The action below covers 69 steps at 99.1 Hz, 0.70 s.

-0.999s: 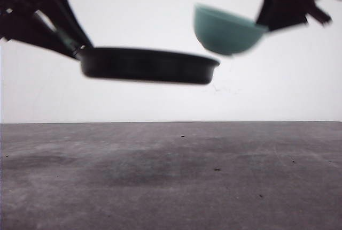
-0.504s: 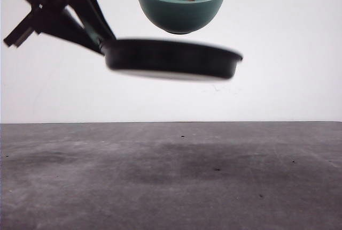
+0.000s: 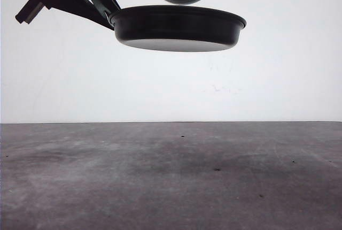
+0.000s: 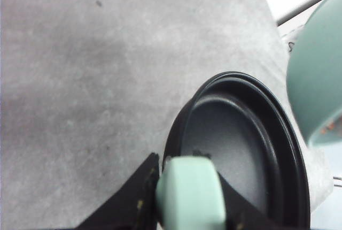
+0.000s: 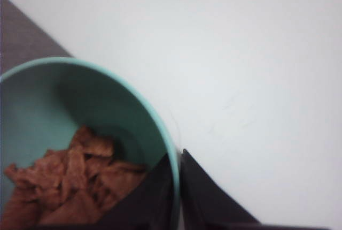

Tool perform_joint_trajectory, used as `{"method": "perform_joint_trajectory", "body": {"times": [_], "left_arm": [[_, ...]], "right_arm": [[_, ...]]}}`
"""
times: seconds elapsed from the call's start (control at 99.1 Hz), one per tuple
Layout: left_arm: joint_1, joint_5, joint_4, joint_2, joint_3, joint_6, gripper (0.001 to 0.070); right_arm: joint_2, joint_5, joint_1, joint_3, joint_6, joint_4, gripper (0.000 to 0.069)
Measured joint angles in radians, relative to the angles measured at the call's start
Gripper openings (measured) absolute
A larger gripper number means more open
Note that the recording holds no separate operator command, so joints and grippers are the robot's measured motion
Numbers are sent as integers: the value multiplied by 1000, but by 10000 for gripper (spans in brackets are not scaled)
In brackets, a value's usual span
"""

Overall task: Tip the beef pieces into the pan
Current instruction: 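Tilt the green bowl with the right gripper, pouring beef into the pan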

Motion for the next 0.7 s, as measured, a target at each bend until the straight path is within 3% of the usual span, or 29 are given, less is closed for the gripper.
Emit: {"method": "perform_joint_trajectory", "body": {"times": [0.313,0.454,0.696], "left_arm": [[9,10,-8,0,56,-6,58],[11,24,-11,0,56,-13,58],[11,35,-11,0,56,-16,58]], "right_arm": [[0,-17,4,0,-296,140,10],[0,-79,16,0,-411,229,10],[0,-118,16,0,-514,259,10]]}}
